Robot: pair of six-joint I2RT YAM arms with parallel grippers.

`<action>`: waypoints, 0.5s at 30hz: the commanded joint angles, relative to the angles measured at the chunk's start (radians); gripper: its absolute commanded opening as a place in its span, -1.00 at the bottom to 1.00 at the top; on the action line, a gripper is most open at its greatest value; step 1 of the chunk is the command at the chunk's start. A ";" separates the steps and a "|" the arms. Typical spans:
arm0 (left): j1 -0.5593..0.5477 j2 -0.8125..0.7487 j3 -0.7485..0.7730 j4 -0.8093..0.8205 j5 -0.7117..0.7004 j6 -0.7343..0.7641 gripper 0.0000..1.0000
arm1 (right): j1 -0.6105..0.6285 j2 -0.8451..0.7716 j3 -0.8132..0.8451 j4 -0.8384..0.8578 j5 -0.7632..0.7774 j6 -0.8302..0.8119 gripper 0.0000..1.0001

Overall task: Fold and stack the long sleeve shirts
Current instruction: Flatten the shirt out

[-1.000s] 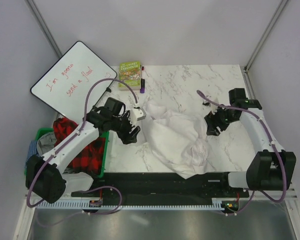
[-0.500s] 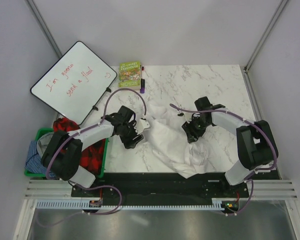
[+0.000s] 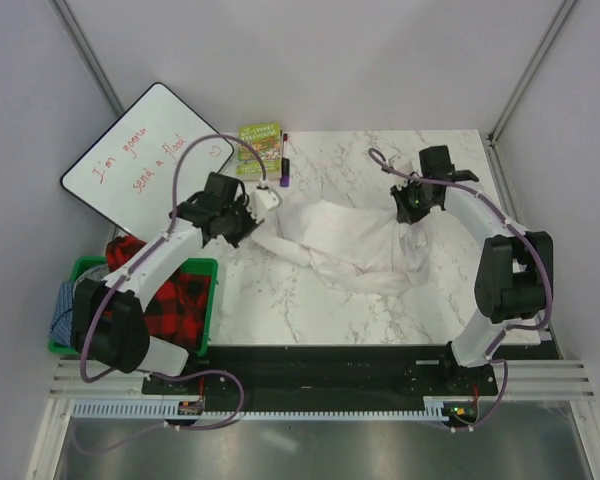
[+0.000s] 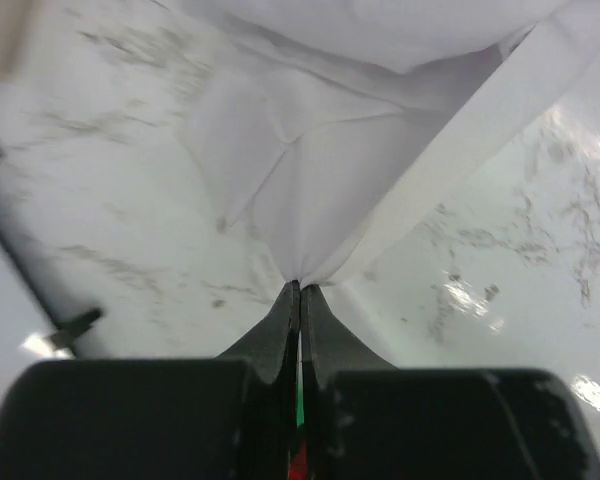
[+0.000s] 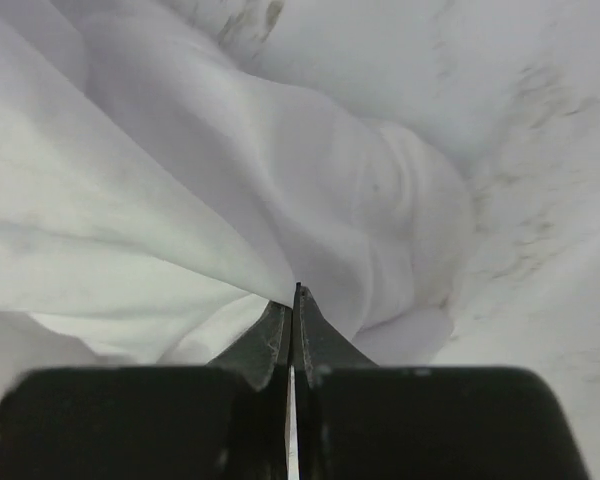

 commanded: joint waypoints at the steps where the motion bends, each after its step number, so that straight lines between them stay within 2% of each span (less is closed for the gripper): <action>1: 0.070 -0.105 0.224 -0.075 0.043 0.010 -0.97 | -0.054 -0.056 0.166 -0.043 0.000 -0.001 -1.00; 4: 0.075 -0.163 0.240 -0.095 0.019 0.031 -0.96 | -0.082 -0.079 0.201 -0.072 0.007 -0.027 -1.00; 11: 0.131 -0.303 0.151 -0.096 -0.007 0.036 -0.96 | -0.154 -0.208 0.211 -0.101 -0.010 -0.057 -1.00; 15: 0.181 -0.397 0.117 -0.107 0.048 0.028 -0.96 | -0.200 -0.251 0.206 -0.117 -0.010 -0.074 -1.00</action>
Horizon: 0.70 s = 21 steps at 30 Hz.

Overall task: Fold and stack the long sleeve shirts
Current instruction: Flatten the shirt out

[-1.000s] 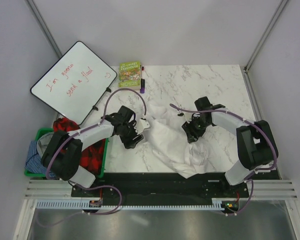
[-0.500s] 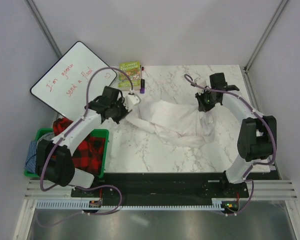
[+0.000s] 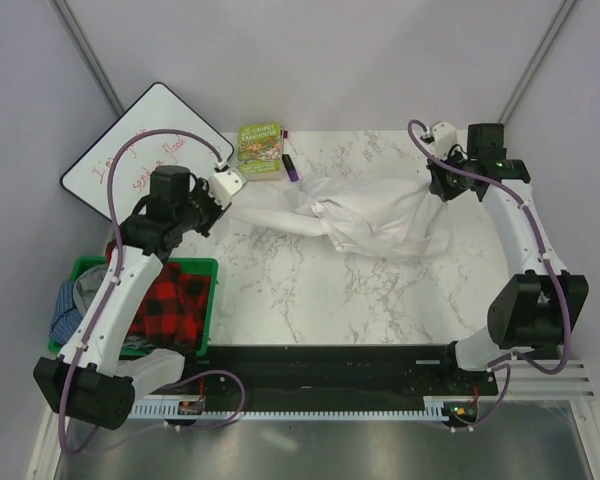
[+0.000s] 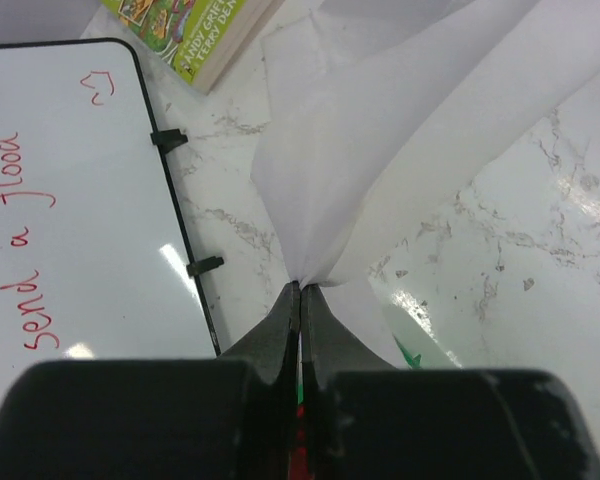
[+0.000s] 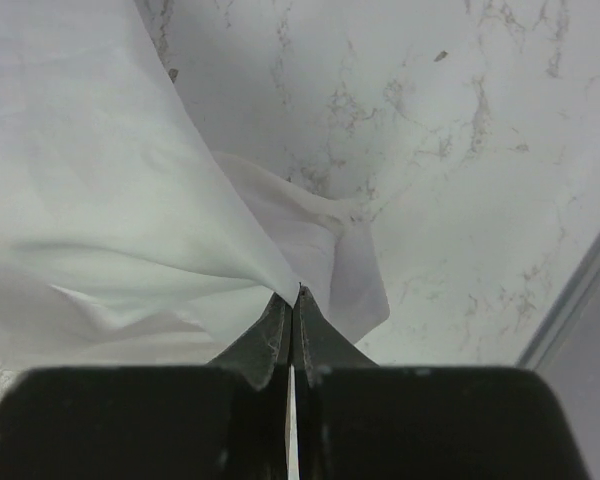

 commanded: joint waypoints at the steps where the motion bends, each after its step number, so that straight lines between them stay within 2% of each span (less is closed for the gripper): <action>1: 0.042 -0.124 -0.034 -0.041 0.057 0.038 -0.96 | -0.047 -0.073 0.028 -0.036 -0.005 -0.039 -1.00; 3: 0.042 -0.144 -0.060 -0.092 0.130 0.062 -0.97 | -0.044 -0.037 0.014 -0.073 -0.005 -0.036 -0.58; 5: 0.039 -0.127 -0.086 -0.121 0.178 0.062 -0.96 | -0.031 0.037 0.032 -0.132 -0.016 -0.053 -0.26; 7: 0.038 -0.104 -0.109 -0.172 0.216 0.059 -0.96 | -0.033 0.051 0.032 -0.203 -0.061 -0.058 -0.16; 8: 0.024 -0.090 -0.140 -0.186 0.248 0.059 -0.97 | -0.033 0.015 -0.006 -0.214 -0.089 -0.065 0.01; 10: -0.004 -0.087 -0.186 -0.189 0.255 0.052 -0.96 | -0.009 -0.047 -0.063 -0.243 -0.181 -0.079 0.18; 12: -0.073 -0.082 -0.250 -0.177 0.203 0.035 -0.96 | 0.021 -0.133 -0.142 -0.272 -0.224 -0.075 0.21; 13: -0.088 -0.081 -0.269 -0.157 0.192 0.032 -0.96 | 0.104 -0.156 -0.170 -0.272 -0.255 -0.064 0.20; 15: -0.099 -0.075 -0.309 -0.135 0.183 0.015 -0.96 | 0.184 -0.196 -0.248 -0.224 -0.258 -0.018 0.17; 16: -0.099 -0.070 -0.316 -0.128 0.181 0.012 -0.97 | 0.247 -0.201 -0.271 -0.197 -0.258 0.032 0.15; 21: -0.099 -0.059 -0.347 -0.108 0.138 0.013 -0.97 | 0.395 -0.132 -0.359 -0.059 -0.215 0.120 0.01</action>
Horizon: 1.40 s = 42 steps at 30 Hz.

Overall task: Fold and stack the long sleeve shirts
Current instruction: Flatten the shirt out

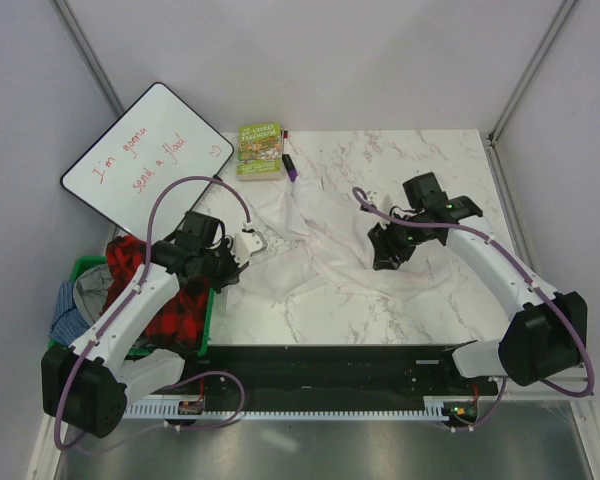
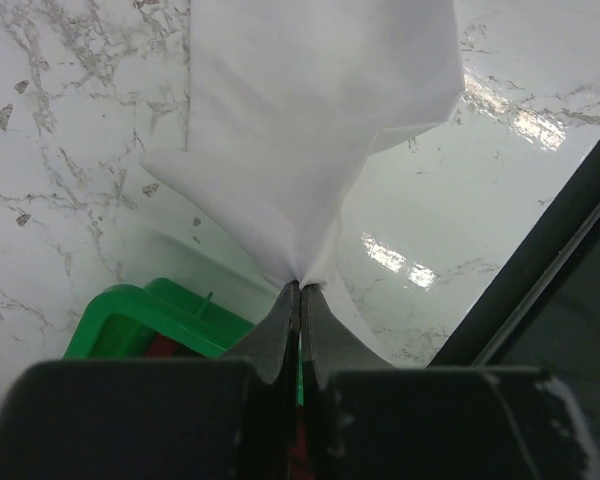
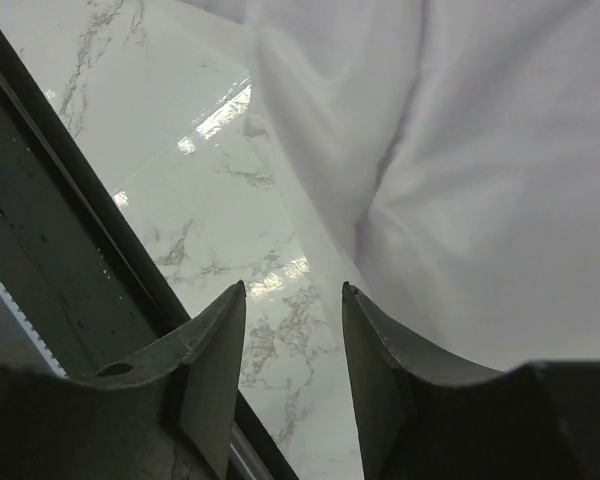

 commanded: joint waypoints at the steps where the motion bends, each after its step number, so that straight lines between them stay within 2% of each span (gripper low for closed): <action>1: 0.000 -0.008 -0.016 0.046 -0.023 -0.006 -0.96 | 0.111 0.064 -0.060 0.127 0.007 0.109 0.01; 5: 0.000 -0.014 -0.040 0.050 -0.024 -0.010 -0.96 | 0.216 0.112 -0.092 0.209 0.113 0.138 0.14; 13: 0.000 -0.032 -0.074 0.053 -0.024 -0.018 -0.96 | 0.268 0.193 -0.080 0.316 0.300 0.160 0.08; 22: 0.000 -0.042 -0.105 0.060 -0.012 -0.019 -0.96 | 0.268 0.148 0.043 0.250 0.280 0.140 0.16; 36: 0.002 0.009 -0.105 0.109 -0.049 -0.029 -0.97 | 0.286 0.260 -0.023 0.218 0.185 0.100 0.08; 37: 0.002 0.012 -0.108 0.112 -0.053 -0.027 -0.97 | 0.288 0.261 -0.026 0.215 0.187 0.100 -0.06; 38: 0.003 0.015 -0.108 0.115 -0.055 -0.030 -0.96 | 0.289 0.259 -0.024 0.206 0.187 0.098 -0.29; 39: 0.002 0.018 -0.109 0.119 -0.056 -0.032 -0.97 | 0.291 0.257 -0.020 0.201 0.187 0.098 -0.57; 40: 0.002 0.018 -0.109 0.121 -0.056 -0.032 -0.96 | 0.291 0.250 0.003 0.194 0.191 0.103 -0.98; 42: 0.002 0.021 -0.114 0.127 -0.068 -0.026 -0.97 | 0.283 0.228 0.041 0.155 0.179 0.107 -1.00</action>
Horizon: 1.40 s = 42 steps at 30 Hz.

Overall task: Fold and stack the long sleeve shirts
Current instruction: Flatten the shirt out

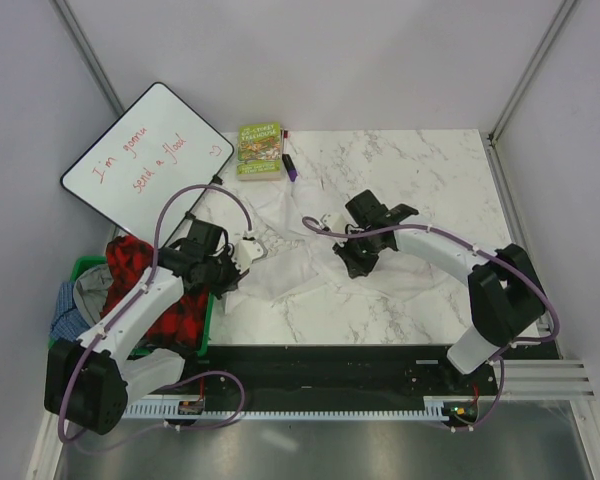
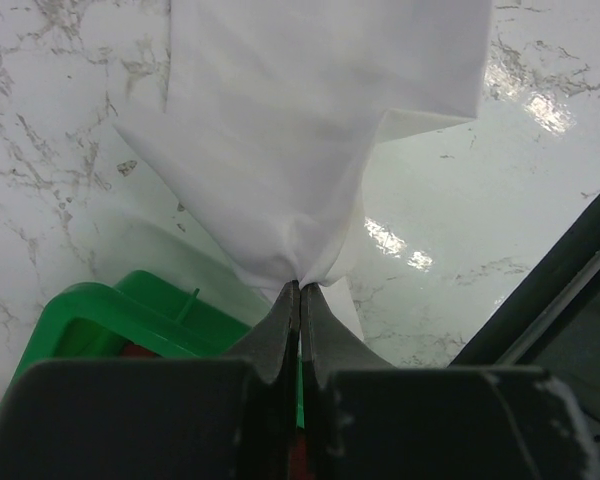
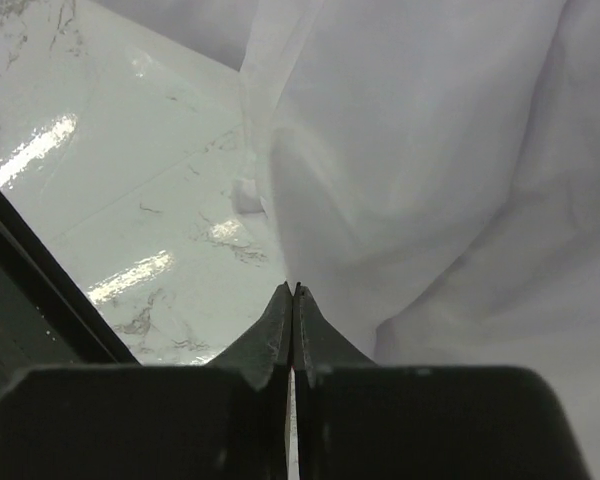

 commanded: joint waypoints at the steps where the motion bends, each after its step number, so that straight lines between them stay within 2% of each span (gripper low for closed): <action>1: 0.005 0.003 -0.017 0.055 -0.039 -0.010 -0.96 | -0.012 -0.068 0.112 -0.067 -0.039 0.009 -1.00; 4: 0.013 -0.007 -0.040 0.067 -0.059 0.016 -0.97 | -0.125 -0.136 0.250 -0.105 -0.114 0.046 -1.00; 5: 0.013 -0.010 -0.050 0.070 -0.066 0.037 -0.96 | -0.168 -0.141 0.288 -0.144 -0.183 0.046 -1.00; 6: 0.013 -0.013 -0.062 0.076 -0.073 0.048 -0.97 | -0.250 -0.145 0.325 -0.161 -0.205 0.046 -1.00; 8: 0.014 -0.011 -0.100 0.099 -0.101 0.079 -0.97 | -0.315 -0.144 0.411 -0.200 -0.231 0.032 -1.00; 15: 0.042 0.029 -0.163 0.164 -0.150 0.130 -0.96 | -0.584 -0.109 0.490 -0.222 -0.285 0.006 -1.00; 20: 0.042 0.077 -0.140 0.225 -0.188 0.110 -0.96 | -0.772 -0.069 0.539 -0.221 -0.363 0.025 -1.00; 26: 0.043 0.208 -0.004 0.302 -0.242 0.018 -0.96 | -0.851 -0.009 0.579 -0.221 -0.406 0.048 -1.00; 30: 0.052 0.275 0.081 0.360 -0.372 -0.033 -0.96 | -0.897 0.037 0.687 -0.216 -0.441 0.091 -1.00; 33: 0.094 0.280 0.123 0.411 -0.417 -0.056 -0.96 | -0.920 0.063 0.769 -0.216 -0.466 0.126 -1.00; 36: 0.129 0.282 0.154 0.409 -0.402 -0.068 -0.96 | -0.922 0.063 0.806 -0.216 -0.490 0.146 -1.00; 40: 0.137 0.199 0.130 0.385 -0.348 -0.047 -0.97 | -0.922 0.056 0.838 -0.218 -0.500 0.167 -1.00; 41: 0.143 0.175 0.130 0.339 -0.325 -0.045 -0.96 | -0.922 0.049 0.846 -0.216 -0.497 0.169 -1.00; 42: 0.149 0.139 0.133 0.295 -0.225 -0.019 -0.97 | -0.922 0.046 0.862 -0.216 -0.472 0.173 -1.00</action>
